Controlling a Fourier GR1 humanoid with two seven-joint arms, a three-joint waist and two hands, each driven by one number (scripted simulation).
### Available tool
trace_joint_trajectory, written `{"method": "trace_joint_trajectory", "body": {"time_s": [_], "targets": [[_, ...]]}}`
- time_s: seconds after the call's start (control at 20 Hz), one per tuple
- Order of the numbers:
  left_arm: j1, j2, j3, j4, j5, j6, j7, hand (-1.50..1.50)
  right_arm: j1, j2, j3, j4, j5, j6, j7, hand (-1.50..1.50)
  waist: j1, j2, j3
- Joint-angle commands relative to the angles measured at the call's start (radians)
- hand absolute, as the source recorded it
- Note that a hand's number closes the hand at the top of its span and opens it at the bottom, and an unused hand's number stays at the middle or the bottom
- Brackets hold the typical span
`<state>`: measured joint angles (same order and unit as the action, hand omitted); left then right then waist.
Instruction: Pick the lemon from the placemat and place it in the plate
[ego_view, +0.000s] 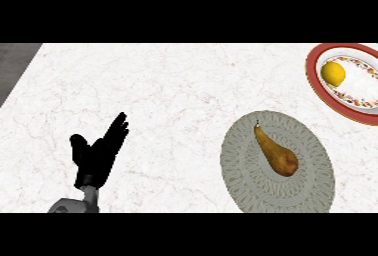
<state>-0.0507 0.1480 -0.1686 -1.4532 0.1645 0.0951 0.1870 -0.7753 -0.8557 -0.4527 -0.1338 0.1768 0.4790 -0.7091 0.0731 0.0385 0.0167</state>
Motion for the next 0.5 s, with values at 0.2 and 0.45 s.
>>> {"method": "trace_joint_trajectory", "body": {"time_s": [0.2,0.45], "targets": [[0.033,-0.008,-0.007,0.01,-0.003,0.009,0.021,0.0,0.111,-0.068,0.054,-0.053,0.044,0.191,-0.132,-1.5,-0.021,-0.006,-0.003],[0.021,0.013,0.025,0.023,0.012,-0.002,0.023,0.0,0.163,-0.066,0.075,-0.085,0.055,0.171,-0.185,-1.5,-0.026,-0.005,-0.002]]}}
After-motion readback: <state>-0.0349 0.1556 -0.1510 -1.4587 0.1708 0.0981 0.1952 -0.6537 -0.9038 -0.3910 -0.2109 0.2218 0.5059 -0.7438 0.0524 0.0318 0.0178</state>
